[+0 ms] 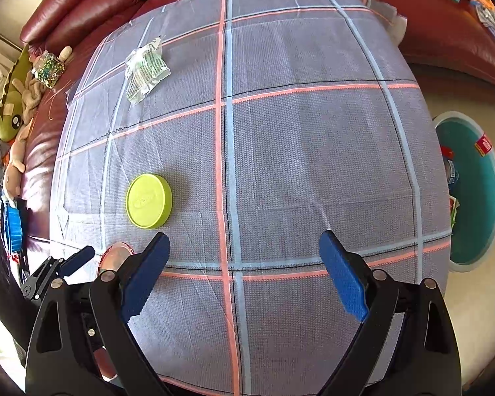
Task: Collect trash
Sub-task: 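Grasp the clear red-rimmed lid with the left tool while the right tool grasps the clear packet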
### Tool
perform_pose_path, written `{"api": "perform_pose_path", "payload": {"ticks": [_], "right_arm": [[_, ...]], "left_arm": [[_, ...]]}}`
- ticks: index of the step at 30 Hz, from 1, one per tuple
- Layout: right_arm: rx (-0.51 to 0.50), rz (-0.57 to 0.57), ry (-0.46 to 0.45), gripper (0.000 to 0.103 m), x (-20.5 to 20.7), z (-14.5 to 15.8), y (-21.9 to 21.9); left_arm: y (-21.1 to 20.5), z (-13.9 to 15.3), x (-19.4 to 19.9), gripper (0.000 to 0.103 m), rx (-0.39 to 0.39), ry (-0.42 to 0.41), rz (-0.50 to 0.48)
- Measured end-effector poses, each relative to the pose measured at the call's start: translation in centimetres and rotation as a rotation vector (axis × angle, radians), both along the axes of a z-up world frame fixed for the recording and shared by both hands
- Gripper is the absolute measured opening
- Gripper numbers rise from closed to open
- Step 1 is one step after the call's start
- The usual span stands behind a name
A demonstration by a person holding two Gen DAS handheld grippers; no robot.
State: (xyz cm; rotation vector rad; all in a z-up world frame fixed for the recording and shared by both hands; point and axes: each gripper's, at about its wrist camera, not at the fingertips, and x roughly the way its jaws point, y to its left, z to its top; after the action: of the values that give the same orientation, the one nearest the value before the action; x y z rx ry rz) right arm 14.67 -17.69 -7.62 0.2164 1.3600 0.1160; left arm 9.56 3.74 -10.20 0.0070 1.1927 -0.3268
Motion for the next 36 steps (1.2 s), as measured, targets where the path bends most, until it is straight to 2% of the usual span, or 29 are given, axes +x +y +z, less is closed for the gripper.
{"api": "perform_pose_path", "payload": {"ticks": [3,5,7,8,9,12,18,29,36], "right_arm": [[-0.004,0.007,-0.001,0.088,0.2,0.0,0.4],[-0.009,0.016,0.0,0.088,0.5,0.0,0.9],[-0.02,0.029,-0.001,0.088,0.9,0.0,1.3],[-0.025,0.035,-0.002,0.088,1.1,-0.1,1.7],[-0.027,0.041,-0.003,0.088,1.4,-0.1,1.9],[-0.035,0.057,-0.006,0.088,2.4,-0.2,2.7],[-0.029,0.097,-0.014,0.088,5.8,-0.7,4.7],[-0.01,0.207,-0.104,0.088,14.1,-1.0,10.8],[-0.032,0.251,-0.14,0.088,17.3,-2.2,13.3]], "left_arm": [[0.0,-0.6,-0.2,0.069,0.001,0.011,-0.002],[0.0,-0.6,-0.3,0.06,0.003,-0.004,-0.008],[-0.2,-0.5,-0.3,0.015,-0.003,-0.012,-0.024],[-0.2,-0.5,-0.4,0.009,-0.012,-0.01,-0.031],[-0.3,-0.3,-0.5,0.006,-0.016,-0.029,-0.03],[0.0,0.6,-0.4,0.005,-0.016,-0.082,-0.007],[2.8,1.8,2.7,0.005,-0.042,-0.117,0.097],[7.5,2.4,8.7,0.005,-0.079,-0.136,0.26],[9.4,2.1,11.0,0.005,-0.077,-0.131,0.323]]}}
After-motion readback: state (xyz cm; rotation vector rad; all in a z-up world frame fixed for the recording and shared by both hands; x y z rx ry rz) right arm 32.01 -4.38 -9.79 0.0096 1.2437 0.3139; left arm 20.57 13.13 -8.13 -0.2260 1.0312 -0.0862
